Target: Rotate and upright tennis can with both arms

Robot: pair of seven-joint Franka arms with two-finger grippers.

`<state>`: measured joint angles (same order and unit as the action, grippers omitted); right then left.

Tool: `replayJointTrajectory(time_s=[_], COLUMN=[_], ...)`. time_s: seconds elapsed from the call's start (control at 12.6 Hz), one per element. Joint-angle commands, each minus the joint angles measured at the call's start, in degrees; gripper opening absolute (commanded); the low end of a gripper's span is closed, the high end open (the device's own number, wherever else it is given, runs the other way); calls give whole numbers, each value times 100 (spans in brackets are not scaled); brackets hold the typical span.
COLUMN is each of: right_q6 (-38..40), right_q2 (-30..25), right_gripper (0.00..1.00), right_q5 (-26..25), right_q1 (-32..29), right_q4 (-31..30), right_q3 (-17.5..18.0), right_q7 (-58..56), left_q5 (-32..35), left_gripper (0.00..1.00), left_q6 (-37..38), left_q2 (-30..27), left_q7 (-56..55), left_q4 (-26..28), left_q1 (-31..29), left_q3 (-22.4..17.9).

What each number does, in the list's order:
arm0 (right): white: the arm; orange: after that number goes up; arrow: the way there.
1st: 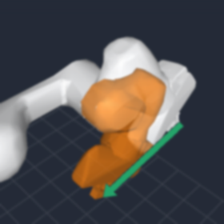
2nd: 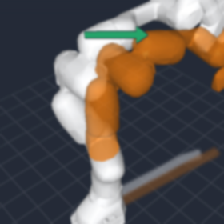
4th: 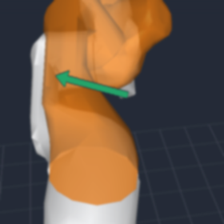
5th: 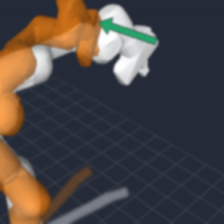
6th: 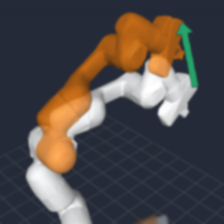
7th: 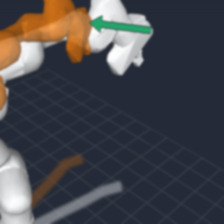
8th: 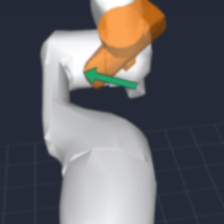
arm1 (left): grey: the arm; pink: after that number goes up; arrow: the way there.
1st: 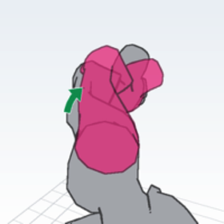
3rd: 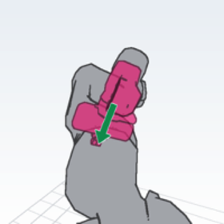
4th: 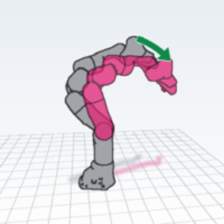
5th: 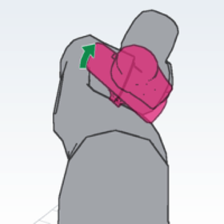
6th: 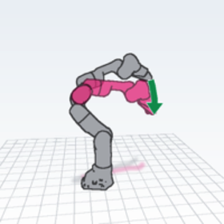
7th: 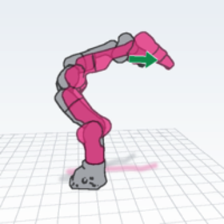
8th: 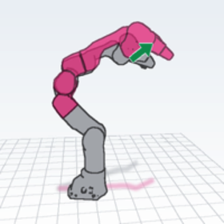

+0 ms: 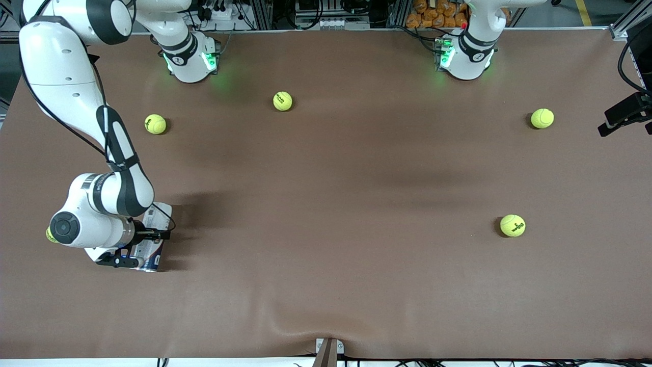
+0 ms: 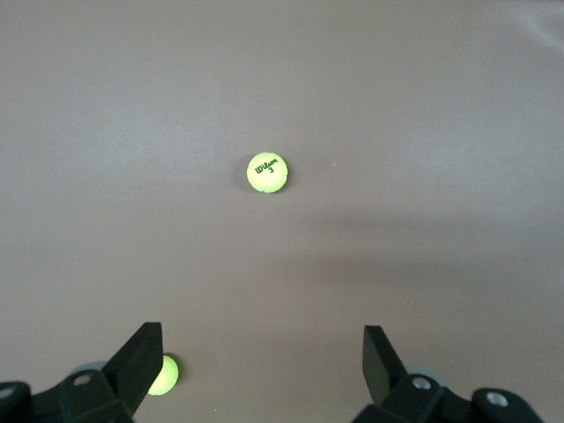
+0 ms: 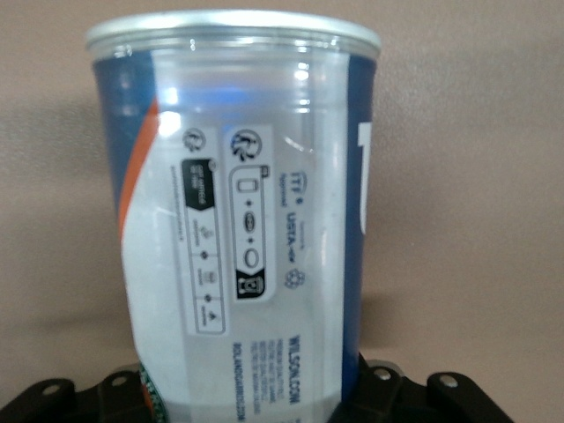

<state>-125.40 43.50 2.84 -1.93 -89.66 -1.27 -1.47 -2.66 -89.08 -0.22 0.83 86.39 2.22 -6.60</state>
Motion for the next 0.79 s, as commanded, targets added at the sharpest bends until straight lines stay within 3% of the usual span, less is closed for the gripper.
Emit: replayJointTrajectory(time_s=[0.0, 0.71], right_q6=[16, 613], right_q2=[-271, -1036], right_gripper=[67, 67], right_q5=[50, 24], right_q1=[-70, 692], right_q4=[-87, 45], right_q3=[13, 21], right_q7=[-659, -1136], left_q5=[-104, -209], left_gripper=[100, 100], left_q6=[66, 66], left_q2=[31, 31], left_q7=[-48, -56], left_q4=[-61, -70], left_q1=[-29, -37], left_q3=[10, 10])
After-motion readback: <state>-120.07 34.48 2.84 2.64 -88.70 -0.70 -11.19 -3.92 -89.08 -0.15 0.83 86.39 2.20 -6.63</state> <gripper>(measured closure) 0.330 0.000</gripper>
